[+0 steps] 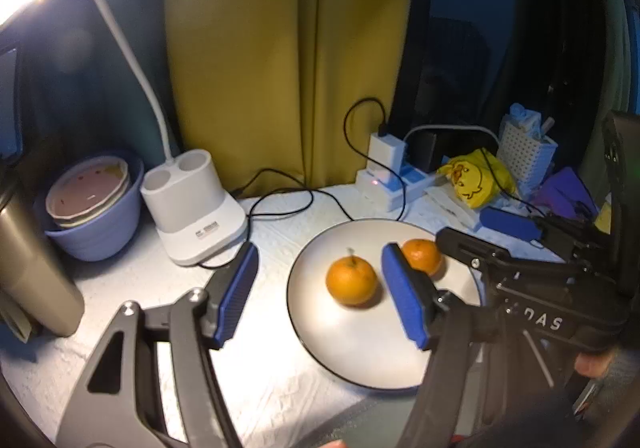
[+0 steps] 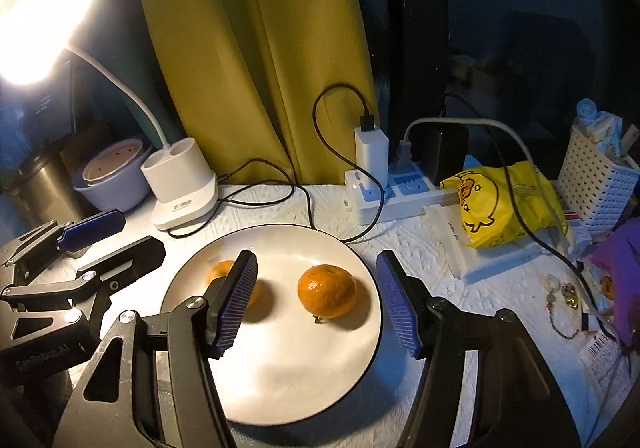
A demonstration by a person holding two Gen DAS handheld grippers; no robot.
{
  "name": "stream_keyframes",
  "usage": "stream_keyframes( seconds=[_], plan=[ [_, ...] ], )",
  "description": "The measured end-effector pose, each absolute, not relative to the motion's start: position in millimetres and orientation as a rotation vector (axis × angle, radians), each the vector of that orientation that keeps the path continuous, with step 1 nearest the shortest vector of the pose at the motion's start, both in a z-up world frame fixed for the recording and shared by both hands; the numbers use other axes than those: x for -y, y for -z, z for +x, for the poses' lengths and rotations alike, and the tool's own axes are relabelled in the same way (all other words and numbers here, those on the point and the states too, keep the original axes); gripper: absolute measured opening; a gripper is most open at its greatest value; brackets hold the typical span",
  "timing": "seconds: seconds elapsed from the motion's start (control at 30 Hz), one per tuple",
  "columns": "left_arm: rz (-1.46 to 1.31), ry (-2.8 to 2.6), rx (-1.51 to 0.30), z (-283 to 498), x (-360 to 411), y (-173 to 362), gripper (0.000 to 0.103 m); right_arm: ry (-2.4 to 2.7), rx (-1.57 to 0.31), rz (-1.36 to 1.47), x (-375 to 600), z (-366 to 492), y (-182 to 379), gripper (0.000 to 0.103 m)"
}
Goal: Organize fruits
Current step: 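Lower the mandarins onto the white plate and open both tools, then move both open tools back over the fruit on the tray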
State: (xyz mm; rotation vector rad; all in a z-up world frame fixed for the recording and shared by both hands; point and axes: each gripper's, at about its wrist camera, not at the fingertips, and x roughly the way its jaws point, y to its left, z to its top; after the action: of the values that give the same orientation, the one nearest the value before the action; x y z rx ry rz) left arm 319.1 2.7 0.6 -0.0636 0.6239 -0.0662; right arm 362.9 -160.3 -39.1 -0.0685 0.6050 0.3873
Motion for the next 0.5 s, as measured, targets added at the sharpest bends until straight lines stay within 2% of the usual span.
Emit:
stream_keyframes(
  seconds=[0.5],
  plan=[
    [-0.059,0.060,-0.583,265.1,0.2,-27.8,0.065,-0.408,-0.569,-0.064,167.1,304.7,19.0,0.065]
  ],
)
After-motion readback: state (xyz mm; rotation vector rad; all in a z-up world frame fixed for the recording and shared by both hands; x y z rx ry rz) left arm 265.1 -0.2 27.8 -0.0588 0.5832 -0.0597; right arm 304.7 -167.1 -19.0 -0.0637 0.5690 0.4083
